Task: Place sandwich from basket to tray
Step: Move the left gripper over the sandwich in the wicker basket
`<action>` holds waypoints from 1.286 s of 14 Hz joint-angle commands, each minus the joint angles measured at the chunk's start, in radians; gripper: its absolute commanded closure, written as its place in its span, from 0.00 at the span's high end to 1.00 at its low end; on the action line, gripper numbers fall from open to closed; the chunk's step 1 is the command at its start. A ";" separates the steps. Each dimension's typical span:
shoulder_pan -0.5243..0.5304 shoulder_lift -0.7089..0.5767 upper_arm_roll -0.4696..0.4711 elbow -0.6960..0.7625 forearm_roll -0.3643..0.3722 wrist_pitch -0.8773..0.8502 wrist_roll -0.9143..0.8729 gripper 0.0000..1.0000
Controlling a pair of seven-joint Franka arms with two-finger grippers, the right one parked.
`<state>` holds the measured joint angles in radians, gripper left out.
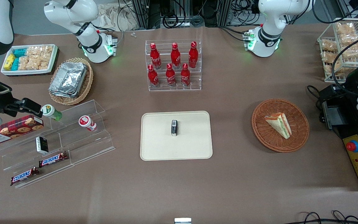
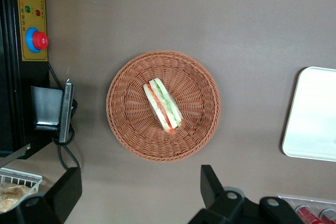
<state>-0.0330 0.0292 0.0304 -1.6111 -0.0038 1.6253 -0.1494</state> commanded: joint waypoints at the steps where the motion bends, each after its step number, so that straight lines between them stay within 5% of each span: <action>1: 0.002 0.014 -0.006 0.029 0.008 -0.008 -0.013 1.00; 4: 0.002 0.027 -0.006 0.022 0.008 -0.008 -0.042 1.00; 10: -0.001 0.026 -0.012 -0.055 0.016 0.010 -0.372 1.00; 13: 0.002 -0.015 -0.009 -0.192 -0.048 0.089 -0.523 1.00; 18: 0.001 -0.106 -0.010 -0.524 -0.045 0.399 -0.639 1.00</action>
<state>-0.0350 -0.0064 0.0230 -1.9907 -0.0410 1.9307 -0.7559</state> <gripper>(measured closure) 0.000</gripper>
